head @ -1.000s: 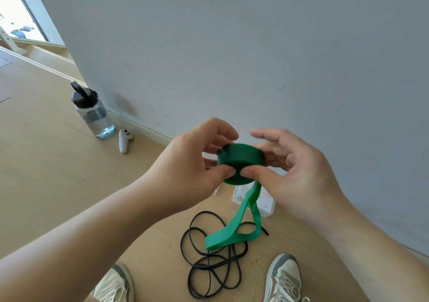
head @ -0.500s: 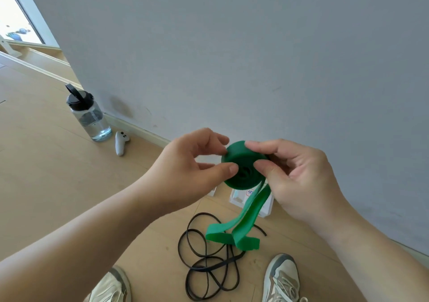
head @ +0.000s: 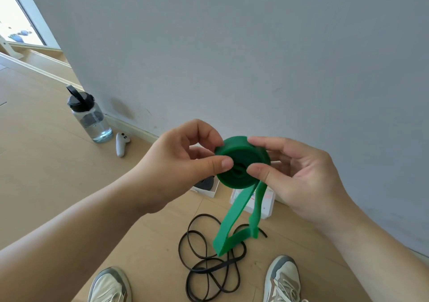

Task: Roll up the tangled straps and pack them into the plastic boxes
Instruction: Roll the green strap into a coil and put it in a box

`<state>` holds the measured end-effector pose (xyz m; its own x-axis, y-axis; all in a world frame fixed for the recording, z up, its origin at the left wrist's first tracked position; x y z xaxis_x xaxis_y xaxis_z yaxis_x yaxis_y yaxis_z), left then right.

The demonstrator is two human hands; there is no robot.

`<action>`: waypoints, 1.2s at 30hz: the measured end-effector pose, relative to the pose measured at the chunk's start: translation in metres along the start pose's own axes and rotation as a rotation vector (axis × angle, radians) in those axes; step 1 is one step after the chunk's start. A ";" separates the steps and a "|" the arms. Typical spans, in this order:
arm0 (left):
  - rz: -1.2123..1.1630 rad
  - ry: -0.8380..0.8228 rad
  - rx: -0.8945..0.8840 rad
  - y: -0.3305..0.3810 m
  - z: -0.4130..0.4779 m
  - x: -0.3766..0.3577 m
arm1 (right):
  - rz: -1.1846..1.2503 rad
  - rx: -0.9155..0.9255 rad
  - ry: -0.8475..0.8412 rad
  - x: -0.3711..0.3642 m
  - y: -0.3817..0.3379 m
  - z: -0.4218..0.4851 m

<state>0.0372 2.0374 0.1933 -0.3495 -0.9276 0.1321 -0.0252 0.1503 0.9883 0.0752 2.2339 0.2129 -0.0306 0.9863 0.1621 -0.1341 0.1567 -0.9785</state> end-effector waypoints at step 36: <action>0.363 -0.014 -0.059 0.005 -0.002 -0.005 | -0.065 -0.009 0.003 -0.013 -0.005 0.001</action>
<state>0.0407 2.0426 0.1977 -0.3388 -0.8126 0.4743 0.1564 0.4484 0.8800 0.0751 2.2206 0.2156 -0.0194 0.9741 0.2251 -0.1273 0.2209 -0.9669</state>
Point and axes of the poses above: each hand's wrist, its own z-axis towards the middle knuckle, its own x-axis out of the back of the hand, y = z × x, the point moved 7 cm from there along z, towards the middle knuckle, and after that the axes turned 7 degrees about z, right-handed, at the moved point
